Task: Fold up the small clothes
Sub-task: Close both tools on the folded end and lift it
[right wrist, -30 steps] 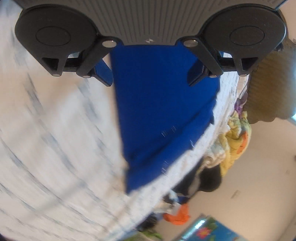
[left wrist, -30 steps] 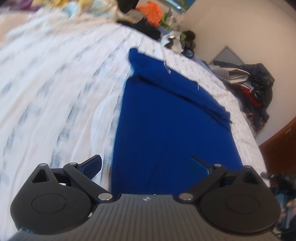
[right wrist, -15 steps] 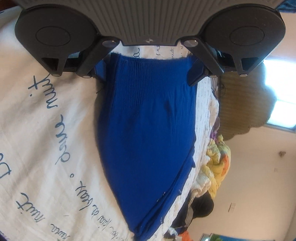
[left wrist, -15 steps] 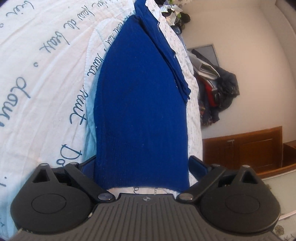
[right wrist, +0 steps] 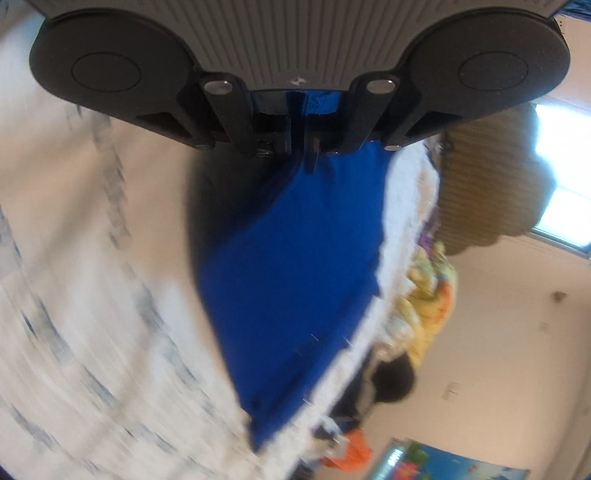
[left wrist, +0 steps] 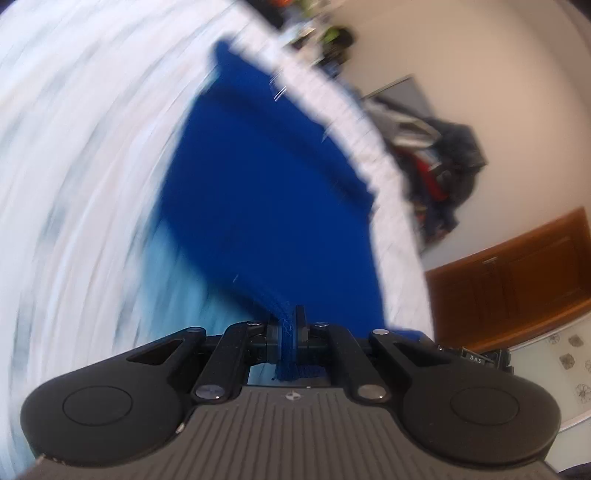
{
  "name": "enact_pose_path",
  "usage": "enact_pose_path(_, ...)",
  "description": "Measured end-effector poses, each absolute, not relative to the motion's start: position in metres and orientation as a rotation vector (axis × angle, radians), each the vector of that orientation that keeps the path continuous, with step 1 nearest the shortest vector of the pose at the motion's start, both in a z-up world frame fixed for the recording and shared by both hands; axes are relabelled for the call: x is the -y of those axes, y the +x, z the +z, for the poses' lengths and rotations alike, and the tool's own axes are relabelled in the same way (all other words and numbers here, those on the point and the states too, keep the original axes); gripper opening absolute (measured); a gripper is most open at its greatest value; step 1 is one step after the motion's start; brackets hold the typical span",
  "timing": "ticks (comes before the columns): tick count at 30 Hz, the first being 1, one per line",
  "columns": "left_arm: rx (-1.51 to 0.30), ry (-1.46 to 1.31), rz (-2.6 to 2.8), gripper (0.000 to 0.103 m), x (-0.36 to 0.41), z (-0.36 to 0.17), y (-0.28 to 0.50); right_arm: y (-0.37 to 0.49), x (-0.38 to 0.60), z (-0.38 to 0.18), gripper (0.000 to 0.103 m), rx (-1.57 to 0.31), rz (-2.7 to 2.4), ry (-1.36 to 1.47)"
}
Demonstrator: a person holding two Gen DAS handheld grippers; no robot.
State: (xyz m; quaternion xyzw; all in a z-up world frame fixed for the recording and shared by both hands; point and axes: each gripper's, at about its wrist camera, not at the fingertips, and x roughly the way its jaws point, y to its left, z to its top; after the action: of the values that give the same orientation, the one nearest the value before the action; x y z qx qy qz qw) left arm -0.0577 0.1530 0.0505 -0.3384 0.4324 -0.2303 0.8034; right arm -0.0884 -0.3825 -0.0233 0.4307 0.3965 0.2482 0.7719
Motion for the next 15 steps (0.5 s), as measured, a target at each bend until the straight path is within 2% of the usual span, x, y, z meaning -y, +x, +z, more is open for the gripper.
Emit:
enact_pose_path(7, -0.707, -0.681, -0.487, 0.004, -0.137, 0.107, 0.108, 0.078, 0.397, 0.012, 0.006, -0.641, 0.557, 0.995)
enact_pose_path(11, -0.686, -0.638, -0.401, 0.004, -0.120, 0.099, 0.204, 0.191, 0.392, 0.003, 0.006, -0.662, 0.485, 1.011)
enact_pose_path(15, -0.749, -0.559, -0.281, 0.006, -0.109, 0.064, 0.277, 0.280, 0.383, -0.024, 0.008, -0.740, 0.385, 1.032)
